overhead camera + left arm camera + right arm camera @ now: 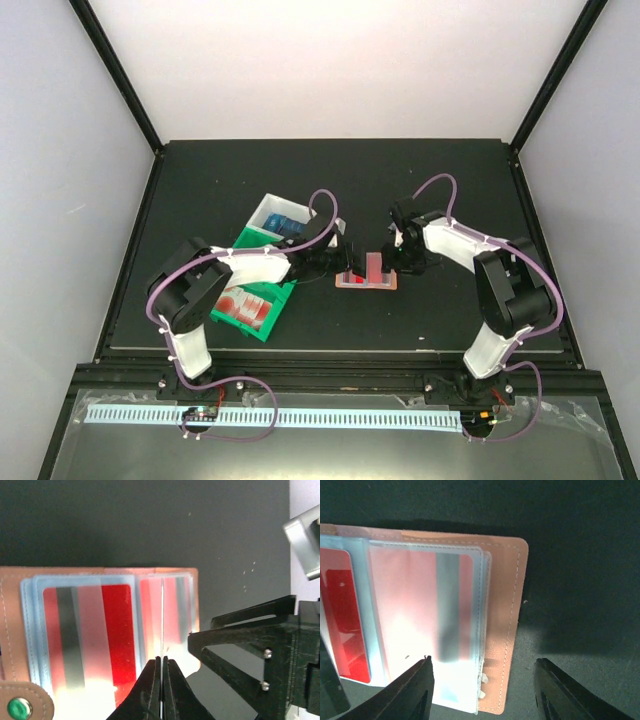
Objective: Put the credit cards into the card holder
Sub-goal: Insert the credit card into the card holder.
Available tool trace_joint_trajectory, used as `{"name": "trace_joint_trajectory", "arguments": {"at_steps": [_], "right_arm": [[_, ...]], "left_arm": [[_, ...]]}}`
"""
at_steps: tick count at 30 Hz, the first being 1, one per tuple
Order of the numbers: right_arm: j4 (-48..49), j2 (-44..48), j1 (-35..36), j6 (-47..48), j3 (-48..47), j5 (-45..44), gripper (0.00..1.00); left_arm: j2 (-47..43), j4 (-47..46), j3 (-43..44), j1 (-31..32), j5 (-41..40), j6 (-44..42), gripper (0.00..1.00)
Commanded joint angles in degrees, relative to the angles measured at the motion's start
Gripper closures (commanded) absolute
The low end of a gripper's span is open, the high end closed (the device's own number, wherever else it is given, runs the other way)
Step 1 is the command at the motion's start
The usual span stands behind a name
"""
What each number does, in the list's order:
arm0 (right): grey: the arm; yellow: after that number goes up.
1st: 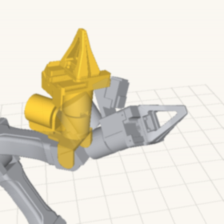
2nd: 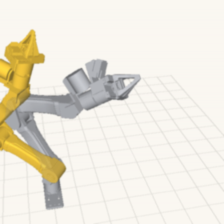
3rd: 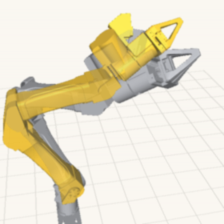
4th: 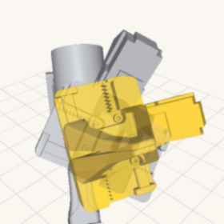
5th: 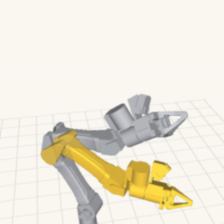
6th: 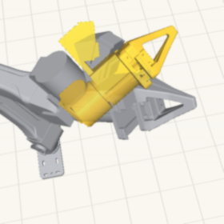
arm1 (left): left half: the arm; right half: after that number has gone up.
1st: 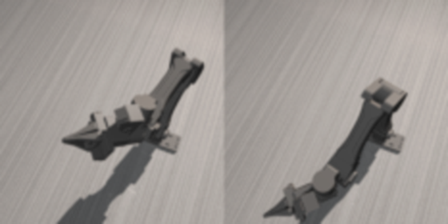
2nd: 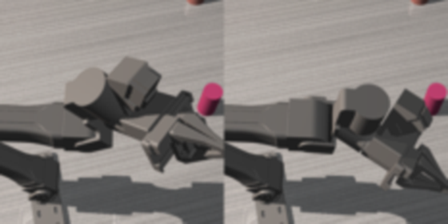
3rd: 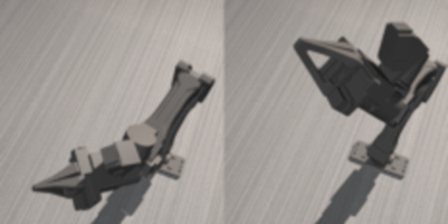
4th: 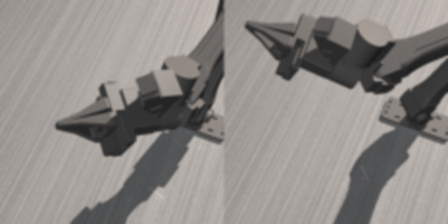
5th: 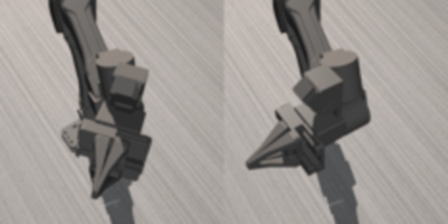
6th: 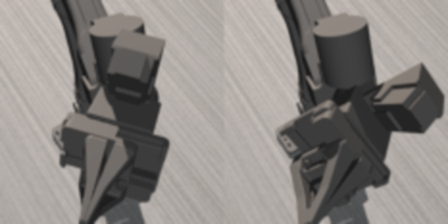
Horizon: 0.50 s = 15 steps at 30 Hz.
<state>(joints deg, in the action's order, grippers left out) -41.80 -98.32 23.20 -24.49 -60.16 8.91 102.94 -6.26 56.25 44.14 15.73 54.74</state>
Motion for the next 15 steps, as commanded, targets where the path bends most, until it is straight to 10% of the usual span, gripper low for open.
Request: {"name": "trace_joint_trajectory", "arguments": {"at_steps": [1, 15], "right_arm": [[-1.12, -0.39, 0.67, -0.52, 1.51, -2.60, 0.45], [-0.21, -2.62, 1.01, -1.84, 2.21, -1.76, 0.55]], "left_arm": [[1.33, -3.21, -1.02, 1.32, -1.47, 1.69, 0.98], [4.82, -7.07, -1.67, 1.94, -2.45, 2.15, 0.98]]}}
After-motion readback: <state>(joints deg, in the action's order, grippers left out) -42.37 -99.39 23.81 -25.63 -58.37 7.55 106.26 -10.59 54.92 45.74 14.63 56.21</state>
